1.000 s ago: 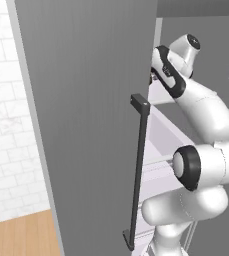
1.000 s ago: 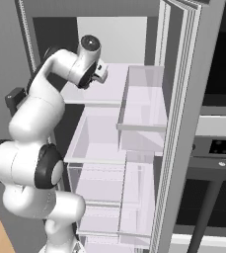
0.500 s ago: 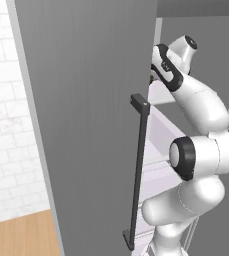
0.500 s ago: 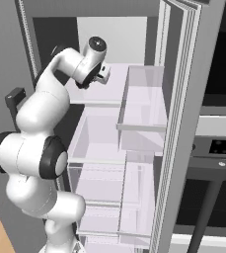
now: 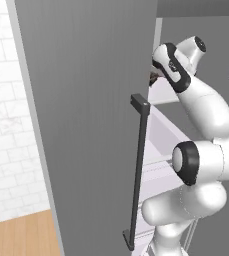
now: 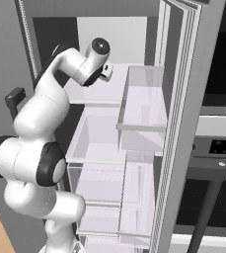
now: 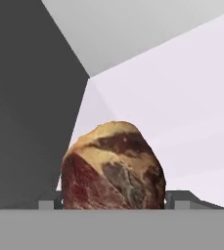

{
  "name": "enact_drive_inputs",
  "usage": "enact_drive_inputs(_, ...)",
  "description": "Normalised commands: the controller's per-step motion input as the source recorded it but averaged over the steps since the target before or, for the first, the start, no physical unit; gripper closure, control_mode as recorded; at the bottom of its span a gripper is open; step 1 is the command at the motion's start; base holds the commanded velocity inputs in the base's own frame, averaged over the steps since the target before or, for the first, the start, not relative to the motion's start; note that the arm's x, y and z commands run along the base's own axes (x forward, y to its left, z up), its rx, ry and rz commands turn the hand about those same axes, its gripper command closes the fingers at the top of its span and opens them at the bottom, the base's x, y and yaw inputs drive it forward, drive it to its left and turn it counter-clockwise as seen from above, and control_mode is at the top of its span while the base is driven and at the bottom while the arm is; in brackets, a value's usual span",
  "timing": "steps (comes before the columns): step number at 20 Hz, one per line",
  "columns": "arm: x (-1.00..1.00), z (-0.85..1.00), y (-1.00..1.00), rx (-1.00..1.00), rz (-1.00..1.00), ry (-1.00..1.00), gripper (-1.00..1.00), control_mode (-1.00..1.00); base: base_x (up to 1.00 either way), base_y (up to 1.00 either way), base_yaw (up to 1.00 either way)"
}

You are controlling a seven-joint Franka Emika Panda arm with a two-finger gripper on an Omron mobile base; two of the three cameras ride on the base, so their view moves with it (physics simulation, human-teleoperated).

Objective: Place one cucumber and one steak in each tupperware on the nearby counter, to pack two identical lunches.

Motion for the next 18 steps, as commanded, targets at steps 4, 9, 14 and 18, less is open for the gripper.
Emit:
enact_drive_inputs(4, -0.64, -0.01, 0.00, 0.00, 0.00, -0.14, 1.00, -1.00, 0.00, 0.00, 0.00)
enact_drive_inputs(9, -0.83, 0.36, -0.04, 0.00, -0.02, 0.00, 1.00, -1.00, 0.00, 0.00, 0.00)
enact_drive_inputs(14, -0.90, 0.04, -0.13, -0.02, 0.00, 0.00, 1.00, -1.00, 0.00, 0.00, 0.00)
enact_drive_inputs(18, -0.90, -0.10, -0.04, -0.05, 0.00, 0.00, 1.00, -1.00, 0.00, 0.00, 0.00)
